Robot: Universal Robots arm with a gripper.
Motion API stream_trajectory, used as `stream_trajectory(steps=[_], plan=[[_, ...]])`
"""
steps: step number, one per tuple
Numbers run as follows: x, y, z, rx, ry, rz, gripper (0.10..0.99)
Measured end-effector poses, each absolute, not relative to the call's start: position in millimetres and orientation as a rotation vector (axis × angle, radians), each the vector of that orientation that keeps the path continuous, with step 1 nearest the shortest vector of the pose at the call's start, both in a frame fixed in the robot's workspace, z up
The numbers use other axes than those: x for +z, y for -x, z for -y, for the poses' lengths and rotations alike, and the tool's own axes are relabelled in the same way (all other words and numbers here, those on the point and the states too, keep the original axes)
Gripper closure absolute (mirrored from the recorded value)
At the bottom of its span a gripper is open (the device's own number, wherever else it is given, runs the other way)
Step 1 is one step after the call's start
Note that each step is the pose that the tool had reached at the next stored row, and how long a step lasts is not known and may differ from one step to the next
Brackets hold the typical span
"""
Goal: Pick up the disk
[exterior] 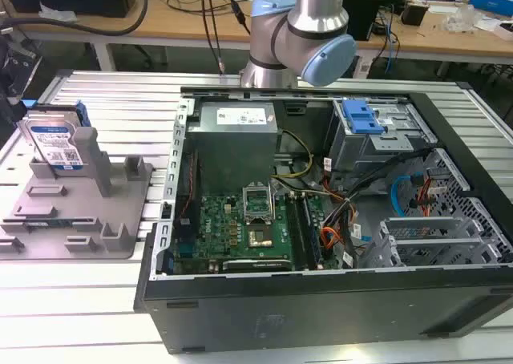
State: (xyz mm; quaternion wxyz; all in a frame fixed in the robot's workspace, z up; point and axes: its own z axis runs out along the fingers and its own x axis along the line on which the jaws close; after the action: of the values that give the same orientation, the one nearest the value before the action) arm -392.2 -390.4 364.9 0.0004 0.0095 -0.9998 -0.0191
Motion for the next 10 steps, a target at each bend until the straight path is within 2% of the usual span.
stream_trajectory(steps=[10], plan=[[364.9,392.2,390.4,-0.06,-0.03,3.14,0.98]])
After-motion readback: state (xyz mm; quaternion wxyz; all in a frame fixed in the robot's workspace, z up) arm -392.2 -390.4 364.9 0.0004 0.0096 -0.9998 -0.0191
